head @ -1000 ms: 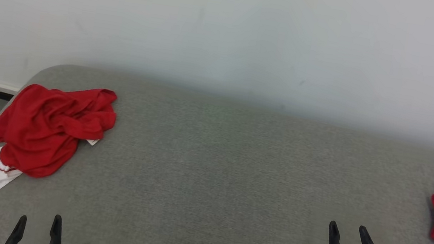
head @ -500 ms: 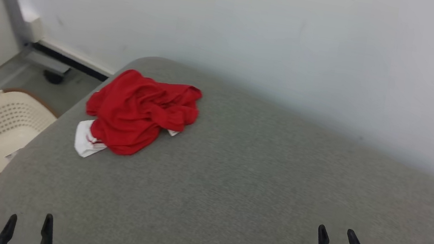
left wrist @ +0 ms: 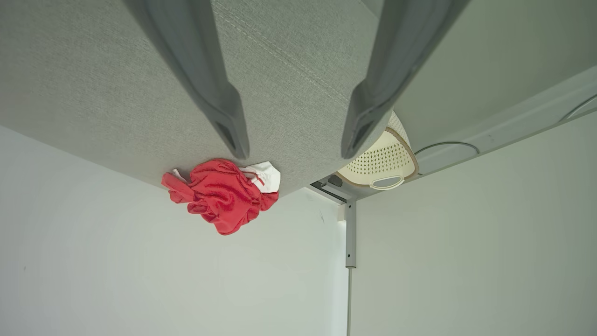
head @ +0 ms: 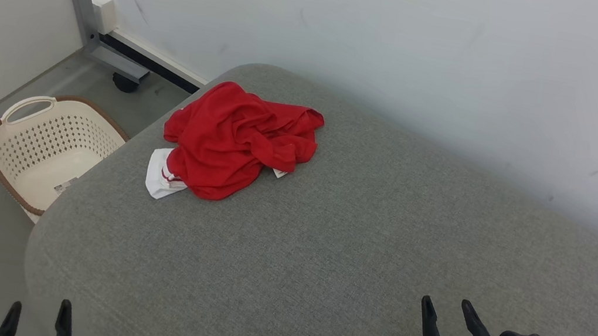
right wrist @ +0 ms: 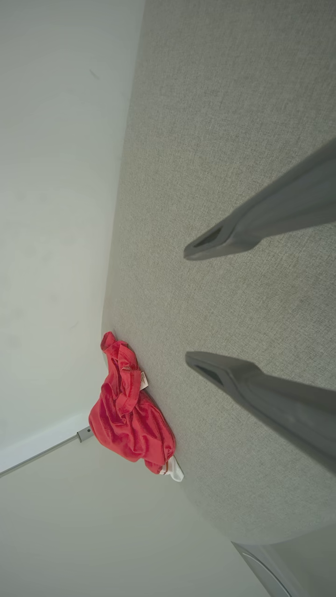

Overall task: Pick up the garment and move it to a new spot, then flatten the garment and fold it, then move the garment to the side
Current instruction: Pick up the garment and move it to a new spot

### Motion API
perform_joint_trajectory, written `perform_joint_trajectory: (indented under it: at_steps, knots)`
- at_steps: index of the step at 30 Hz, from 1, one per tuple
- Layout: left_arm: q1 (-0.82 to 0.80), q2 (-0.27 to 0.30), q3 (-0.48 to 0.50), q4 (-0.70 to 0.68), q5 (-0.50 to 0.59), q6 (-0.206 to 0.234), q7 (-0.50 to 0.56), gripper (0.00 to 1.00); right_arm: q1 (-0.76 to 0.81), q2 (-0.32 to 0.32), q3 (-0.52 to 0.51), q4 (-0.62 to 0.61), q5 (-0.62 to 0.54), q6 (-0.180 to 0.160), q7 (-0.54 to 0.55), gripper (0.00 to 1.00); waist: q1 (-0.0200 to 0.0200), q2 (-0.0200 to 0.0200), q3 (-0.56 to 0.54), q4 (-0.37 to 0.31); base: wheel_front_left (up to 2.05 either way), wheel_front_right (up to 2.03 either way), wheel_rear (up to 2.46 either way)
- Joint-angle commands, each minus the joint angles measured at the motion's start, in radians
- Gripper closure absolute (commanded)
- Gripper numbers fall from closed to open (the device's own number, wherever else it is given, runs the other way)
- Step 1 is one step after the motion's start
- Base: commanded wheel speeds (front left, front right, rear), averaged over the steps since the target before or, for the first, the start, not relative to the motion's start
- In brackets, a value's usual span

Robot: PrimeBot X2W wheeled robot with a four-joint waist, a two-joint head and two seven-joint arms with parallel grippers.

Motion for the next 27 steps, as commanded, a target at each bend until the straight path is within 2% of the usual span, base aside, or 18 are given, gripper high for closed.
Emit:
perform_joint_trajectory:
  at_steps: [1, 8, 14, 18, 19, 23, 27]
  knots:
    - [-0.005, 0.000, -0.011, 0.001, -0.006, -0.010, 0.009, 0.00, -0.010, 0.000, 0.002, -0.001, -0.001, -0.002, -0.010, 0.00, -0.0001, -0.0001, 0.000, 0.000, 0.00, 0.00, 0.00]
    - [-0.095, 0.020, -0.063, 0.028, -0.016, -0.045, 0.072, 0.00, 0.020, 0.000, -0.023, -0.014, -0.026, -0.002, -0.001, 0.00, -0.0001, -0.0001, 0.008, 0.001, 0.00, 0.00, 0.00]
    - [-0.393, 0.029, -0.152, 0.180, -0.071, -0.084, 0.229, 0.00, 0.022, -0.026, -0.010, -0.091, -0.055, -0.002, 0.056, 0.00, -0.0001, -0.0001, 0.078, -0.001, 0.00, 0.00, 0.00]
    - [-0.627, 0.034, -0.163, 0.343, -0.126, -0.091, 0.301, 0.00, -0.028, -0.069, 0.057, -0.179, -0.066, -0.002, 0.126, 0.00, -0.0001, -0.0001, 0.179, -0.067, 0.00, 0.00, 0.00]
    - [-0.726, 0.042, -0.148, 0.419, -0.152, -0.093, 0.329, 0.00, -0.059, -0.098, 0.094, -0.230, -0.070, -0.002, 0.165, 0.00, -0.0001, -0.0001, 0.240, -0.109, 0.00, 0.00, 0.00]
    - [-0.871, 0.063, -0.127, 0.549, -0.212, -0.097, 0.372, 0.00, -0.116, -0.147, 0.150, -0.337, -0.069, -0.002, 0.230, 0.00, -0.0001, -0.0001, 0.361, -0.190, 0.00, 0.00, 0.00]
    - [-0.980, 0.086, -0.127, 0.637, -0.254, -0.097, 0.400, 0.00, -0.121, -0.184, 0.155, -0.441, -0.073, -0.002, 0.279, 0.00, -0.0001, -0.0001, 0.460, -0.235, 0.00, 0.00, 0.00]
